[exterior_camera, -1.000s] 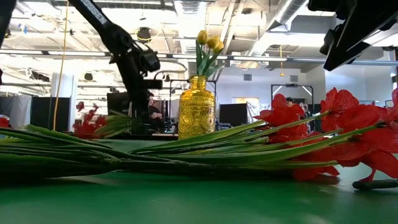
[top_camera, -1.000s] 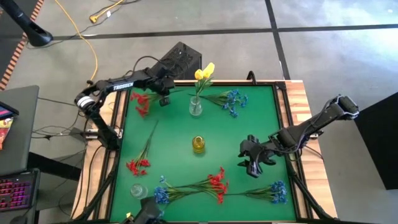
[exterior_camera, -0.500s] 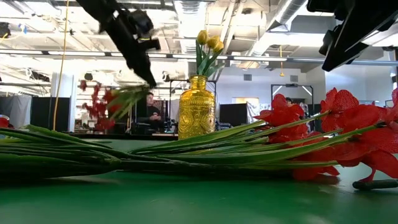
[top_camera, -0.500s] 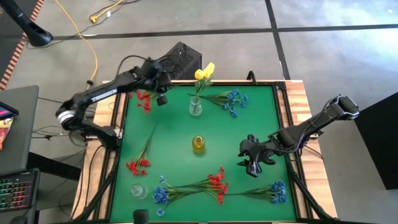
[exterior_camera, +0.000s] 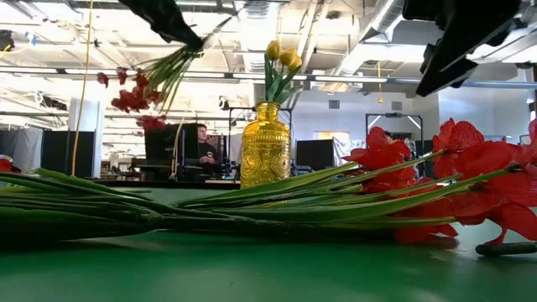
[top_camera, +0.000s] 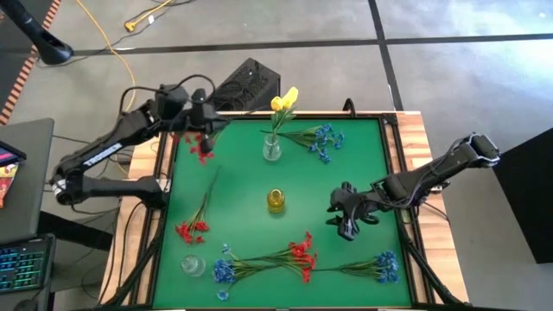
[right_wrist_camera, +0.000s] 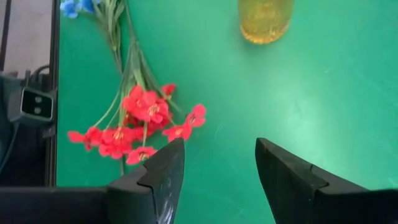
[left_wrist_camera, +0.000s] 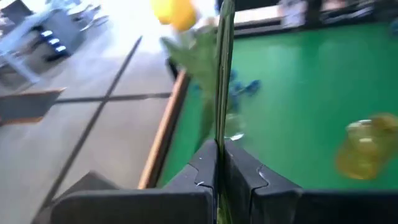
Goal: Sort flowers into vase by color
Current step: Put the top red flowers into the yellow vase
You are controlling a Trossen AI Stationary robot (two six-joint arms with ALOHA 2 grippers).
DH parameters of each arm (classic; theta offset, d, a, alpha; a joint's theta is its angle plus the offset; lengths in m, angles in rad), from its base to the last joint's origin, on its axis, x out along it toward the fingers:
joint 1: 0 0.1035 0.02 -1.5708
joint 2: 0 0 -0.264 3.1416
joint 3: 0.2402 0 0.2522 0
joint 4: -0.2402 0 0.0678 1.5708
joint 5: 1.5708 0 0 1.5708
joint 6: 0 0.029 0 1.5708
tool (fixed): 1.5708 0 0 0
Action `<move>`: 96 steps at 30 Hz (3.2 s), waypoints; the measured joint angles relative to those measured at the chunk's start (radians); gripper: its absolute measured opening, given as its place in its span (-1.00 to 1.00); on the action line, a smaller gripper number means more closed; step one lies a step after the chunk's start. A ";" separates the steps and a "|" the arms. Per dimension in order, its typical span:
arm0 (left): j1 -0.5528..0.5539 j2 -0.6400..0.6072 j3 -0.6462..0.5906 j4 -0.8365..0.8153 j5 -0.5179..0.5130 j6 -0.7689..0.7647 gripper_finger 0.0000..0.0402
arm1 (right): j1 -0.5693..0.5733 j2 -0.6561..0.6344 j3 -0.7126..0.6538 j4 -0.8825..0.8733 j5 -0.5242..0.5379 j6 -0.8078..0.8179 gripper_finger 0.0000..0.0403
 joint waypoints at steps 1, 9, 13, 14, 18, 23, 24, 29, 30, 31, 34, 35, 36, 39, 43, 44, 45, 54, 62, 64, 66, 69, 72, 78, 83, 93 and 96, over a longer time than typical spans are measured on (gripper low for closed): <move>-0.009 -0.008 0.000 -0.003 0.023 -0.007 -1.00 | -0.006 0.000 0.000 0.004 0.002 -0.001 0.11; -0.118 -0.020 0.000 -0.048 0.157 -0.019 -1.00 | -0.017 0.000 0.000 0.005 0.003 -0.001 0.11; -0.197 -0.020 -0.014 -0.049 0.155 -0.046 -1.00 | -0.017 0.000 0.000 0.004 0.001 -0.019 0.11; -0.216 -0.020 -0.022 -0.044 0.153 -0.053 -1.00 | -0.017 0.000 0.000 0.004 0.000 -0.035 0.11; -0.283 -0.020 -0.063 -0.035 0.101 -0.134 -1.00 | -0.017 0.000 0.000 0.006 -0.002 -0.115 0.11; -0.363 -0.019 -0.125 -0.006 -0.006 -0.381 -1.00 | -0.004 0.000 0.000 0.051 0.030 -0.339 0.11; -0.382 -0.019 -0.141 0.009 -0.013 -0.433 -1.00 | 0.001 0.000 0.000 0.068 0.051 -0.395 0.11; -0.461 -0.009 -0.191 0.081 -0.099 -0.716 -1.00 | 0.030 0.000 0.000 0.170 0.202 -0.752 0.11; -0.473 -0.005 -0.204 0.106 -0.122 -0.769 -1.00 | 0.035 0.000 0.000 0.195 0.249 -0.827 0.11; -0.484 -0.004 -0.217 0.119 -0.134 -0.810 -1.00 | 0.041 0.000 0.000 0.227 0.301 -0.899 0.11; -0.513 0.009 -0.245 0.213 -0.134 -0.920 -1.00 | 0.055 0.000 0.000 0.338 0.437 -1.097 0.11; -0.522 0.013 -0.253 0.227 -0.135 -0.954 -1.00 | 0.059 0.000 0.000 0.379 0.473 -1.155 0.11; -0.532 0.019 -0.260 0.230 -0.134 -0.985 -1.00 | 0.062 0.000 0.000 0.420 0.494 -1.210 0.11; -0.559 0.044 -0.271 0.327 -0.142 -1.070 -1.00 | 0.073 0.000 0.000 0.522 0.523 -1.370 0.11; -0.596 0.101 -0.272 0.434 -0.170 -1.191 -1.00 | 0.077 0.029 0.000 0.660 0.546 -1.594 0.11; -0.604 0.121 -0.274 0.460 -0.170 -1.217 -1.00 | 0.077 0.043 0.000 0.691 0.548 -1.646 0.11; -0.611 0.139 -0.274 0.502 -0.168 -1.240 -1.00 | 0.074 0.061 0.000 0.728 0.550 -1.699 0.11; -0.635 0.274 -0.272 0.707 -0.095 -1.323 -1.00 | 0.015 0.245 0.000 1.009 0.705 -2.069 0.11; -0.632 0.309 -0.272 0.708 -0.099 -1.318 -1.00 | -0.026 0.328 0.000 1.108 0.696 -2.114 0.11; -0.631 0.310 -0.272 0.708 -0.100 -1.311 -1.00 | -0.043 0.345 0.002 1.129 0.694 -2.131 0.11; -0.626 0.310 -0.272 0.708 -0.100 -1.298 -1.00 | -0.061 0.363 0.009 1.126 0.681 -2.135 0.11; -0.624 0.310 -0.272 0.706 -0.103 -1.282 -1.00 | -0.078 0.393 0.035 1.125 0.676 -2.136 0.11; -0.624 0.310 -0.272 0.704 -0.102 -1.277 -1.00 | -0.082 0.418 0.065 1.127 0.676 -2.136 0.08; -0.624 0.310 -0.272 0.703 -0.096 -1.266 -1.00 | -0.081 0.459 0.091 1.124 0.675 -2.137 -0.18; -0.624 0.310 -0.272 0.693 -0.093 -1.233 -1.00 | -0.078 0.475 0.092 1.100 0.675 -2.106 -0.58; -0.597 0.291 -0.272 0.736 -0.056 -1.010 -0.71 | -0.064 0.474 0.092 1.068 0.688 -1.908 -0.87; -0.579 0.258 -0.273 0.759 -0.038 -0.945 -0.51 | -0.059 0.471 0.095 1.068 0.688 -1.830 -0.87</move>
